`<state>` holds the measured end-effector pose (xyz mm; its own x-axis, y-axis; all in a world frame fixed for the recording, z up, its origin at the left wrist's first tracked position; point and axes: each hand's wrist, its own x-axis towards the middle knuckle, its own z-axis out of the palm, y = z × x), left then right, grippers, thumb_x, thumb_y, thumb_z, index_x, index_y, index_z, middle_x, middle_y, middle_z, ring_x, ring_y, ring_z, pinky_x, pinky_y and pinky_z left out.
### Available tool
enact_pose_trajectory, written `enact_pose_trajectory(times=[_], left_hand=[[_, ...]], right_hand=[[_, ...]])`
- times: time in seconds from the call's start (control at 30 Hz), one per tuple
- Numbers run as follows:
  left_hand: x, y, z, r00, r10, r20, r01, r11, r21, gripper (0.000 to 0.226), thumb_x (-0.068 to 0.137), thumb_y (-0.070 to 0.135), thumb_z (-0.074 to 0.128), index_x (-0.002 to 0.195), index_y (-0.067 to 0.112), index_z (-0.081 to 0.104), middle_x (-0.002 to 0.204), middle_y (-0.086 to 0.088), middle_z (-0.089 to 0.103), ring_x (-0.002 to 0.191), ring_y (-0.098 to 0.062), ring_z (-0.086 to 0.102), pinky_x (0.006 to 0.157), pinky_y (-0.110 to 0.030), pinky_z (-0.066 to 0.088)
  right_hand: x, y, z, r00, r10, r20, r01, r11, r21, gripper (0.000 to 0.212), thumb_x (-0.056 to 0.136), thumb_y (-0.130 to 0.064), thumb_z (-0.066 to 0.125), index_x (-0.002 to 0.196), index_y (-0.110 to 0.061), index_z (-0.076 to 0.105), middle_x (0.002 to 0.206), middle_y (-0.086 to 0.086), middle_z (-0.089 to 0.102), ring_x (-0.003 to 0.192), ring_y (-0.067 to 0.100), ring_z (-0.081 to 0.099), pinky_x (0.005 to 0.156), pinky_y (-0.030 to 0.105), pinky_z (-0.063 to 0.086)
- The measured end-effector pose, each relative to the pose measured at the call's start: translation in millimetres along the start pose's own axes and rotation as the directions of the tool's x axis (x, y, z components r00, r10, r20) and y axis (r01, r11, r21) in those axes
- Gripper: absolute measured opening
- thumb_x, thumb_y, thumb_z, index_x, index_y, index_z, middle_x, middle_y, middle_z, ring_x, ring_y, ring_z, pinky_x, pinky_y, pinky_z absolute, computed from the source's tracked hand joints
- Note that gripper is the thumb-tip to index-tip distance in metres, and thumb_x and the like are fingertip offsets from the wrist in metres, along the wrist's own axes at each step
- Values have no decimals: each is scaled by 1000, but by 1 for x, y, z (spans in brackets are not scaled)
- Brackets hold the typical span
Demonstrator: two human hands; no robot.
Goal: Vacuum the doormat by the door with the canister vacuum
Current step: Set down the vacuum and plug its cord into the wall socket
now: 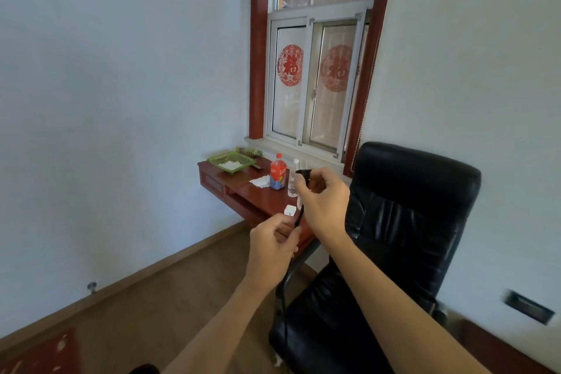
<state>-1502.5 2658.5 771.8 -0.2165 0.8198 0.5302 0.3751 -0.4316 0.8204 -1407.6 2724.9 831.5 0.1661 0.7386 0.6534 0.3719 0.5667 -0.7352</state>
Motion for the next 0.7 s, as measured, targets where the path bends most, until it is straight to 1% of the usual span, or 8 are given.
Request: enact_pose_trajectory(times=[0.07, 0.17, 0.33, 0.5, 0.6, 0.7], left_hand=[[-6, 0, -4, 999, 13, 29, -13, 1000, -28, 7, 89, 6, 69, 96, 8, 71, 72, -1, 70, 60, -14, 68, 59, -25, 58], [-14, 3, 2, 997, 37, 74, -32, 997, -63, 7, 89, 8, 70, 96, 9, 71, 72, 1, 71, 61, -14, 69, 62, -31, 60], [-20, 15, 45, 986, 71, 150, -53, 991, -119, 6, 90, 14, 71, 95, 12, 70, 66, 2, 68, 57, -12, 68, 60, -29, 58], [-38, 43, 113, 954, 27, 300, 53, 966, -254, 11, 89, 16, 71, 99, 11, 70, 66, -2, 69, 58, -18, 70, 60, -43, 60], [-50, 66, 155, 926, 25, 376, 107, 940, -325, 13, 89, 13, 72, 100, 8, 70, 66, -4, 69, 58, -22, 70, 60, -45, 60], [-64, 88, 195, 898, 55, 436, 118, 925, -360, 9, 89, 11, 71, 97, 9, 71, 64, -3, 68, 57, -24, 70, 60, -46, 60]], right_hand=[[-10, -5, -6, 999, -35, 20, 36, 998, -58, 13, 87, -29, 72, 82, -19, 66, 72, -10, 63, 67, 6, 60, 63, 29, 55], [-16, -8, -25, 1000, -28, -7, 27, 992, -123, 12, 88, -26, 72, 83, -18, 65, 75, -8, 64, 69, 7, 61, 64, 25, 55], [-18, -1, -76, 995, -17, -96, -3, 979, -204, 13, 88, -27, 71, 81, -19, 63, 72, -10, 61, 66, 6, 59, 61, 19, 50], [-19, 15, -148, 973, 23, -230, -87, 957, -276, 12, 89, -25, 71, 80, -21, 63, 71, -10, 63, 67, 8, 61, 62, 24, 54], [-18, 26, -197, 954, 49, -296, -141, 944, -299, 12, 88, -24, 71, 80, -21, 63, 71, -8, 64, 67, 9, 62, 61, 25, 54], [-17, 38, -246, 928, 67, -367, -197, 923, -330, 14, 87, -25, 71, 78, -19, 63, 71, -6, 64, 65, 11, 61, 61, 30, 55]])
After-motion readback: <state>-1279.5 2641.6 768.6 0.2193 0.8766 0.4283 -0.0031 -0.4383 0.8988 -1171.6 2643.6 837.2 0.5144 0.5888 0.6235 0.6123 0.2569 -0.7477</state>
